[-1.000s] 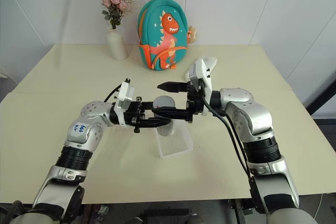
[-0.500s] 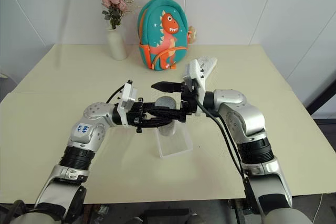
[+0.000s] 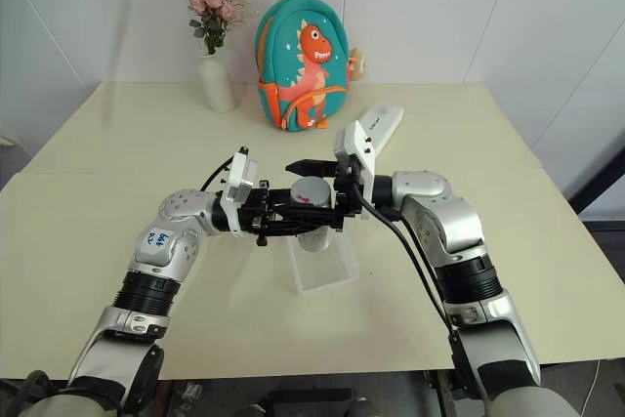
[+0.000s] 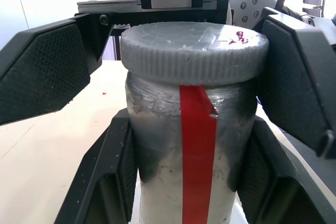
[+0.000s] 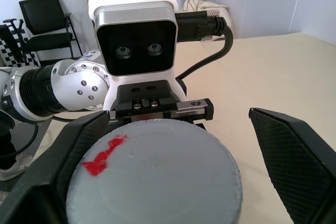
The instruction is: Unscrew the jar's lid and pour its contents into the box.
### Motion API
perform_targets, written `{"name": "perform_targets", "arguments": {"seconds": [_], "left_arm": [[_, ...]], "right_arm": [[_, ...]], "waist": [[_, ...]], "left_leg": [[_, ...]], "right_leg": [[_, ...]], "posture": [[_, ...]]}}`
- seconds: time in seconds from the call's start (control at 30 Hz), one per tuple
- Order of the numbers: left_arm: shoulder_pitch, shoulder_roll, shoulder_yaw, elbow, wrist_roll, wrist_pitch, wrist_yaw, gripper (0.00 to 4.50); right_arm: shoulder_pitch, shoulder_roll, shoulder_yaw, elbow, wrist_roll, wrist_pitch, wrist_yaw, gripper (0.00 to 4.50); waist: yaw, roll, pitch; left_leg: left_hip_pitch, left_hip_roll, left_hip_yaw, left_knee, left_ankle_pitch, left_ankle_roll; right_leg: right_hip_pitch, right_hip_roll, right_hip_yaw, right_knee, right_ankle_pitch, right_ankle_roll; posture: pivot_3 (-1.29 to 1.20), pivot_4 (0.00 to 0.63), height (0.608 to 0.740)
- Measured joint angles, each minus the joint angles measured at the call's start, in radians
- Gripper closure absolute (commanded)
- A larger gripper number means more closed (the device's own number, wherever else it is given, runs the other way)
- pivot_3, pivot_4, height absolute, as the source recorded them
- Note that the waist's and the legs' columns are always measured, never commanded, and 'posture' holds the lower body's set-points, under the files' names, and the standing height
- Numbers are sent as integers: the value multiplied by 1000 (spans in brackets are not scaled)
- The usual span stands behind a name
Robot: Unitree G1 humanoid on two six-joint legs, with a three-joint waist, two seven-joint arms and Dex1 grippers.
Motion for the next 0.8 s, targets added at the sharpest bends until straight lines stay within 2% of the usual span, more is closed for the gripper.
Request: {"name": "perform_targets", "arguments": {"seconds": [0.3, 0.5, 0.8], "left_arm": [[5, 34, 12, -17, -1, 3, 1, 2454], [16, 42, 18, -40, -2, 17, 12, 2454], [31, 63, 20, -45, -5, 18, 14, 2454]], "right_arm": [[-6, -49, -3, -3, 6, -5, 28, 35], [11, -119, -16, -31, 29, 11, 49, 35], [69, -199, -82, -113, 82, 79, 53, 35]], "waist": [[0, 0, 0], [1, 0, 0], [0, 0, 0]], "left_leg": [[0, 0, 0, 0, 0, 0], [0, 0, 0, 0, 0, 0], [0, 0, 0, 0, 0, 0]], "right_leg": [[0, 0, 0, 0, 0, 0], [0, 0, 0, 0, 0, 0], [0, 0, 0, 0, 0, 0]], "posture": [[0, 150, 740], [0, 150, 740], [0, 150, 740]]}}
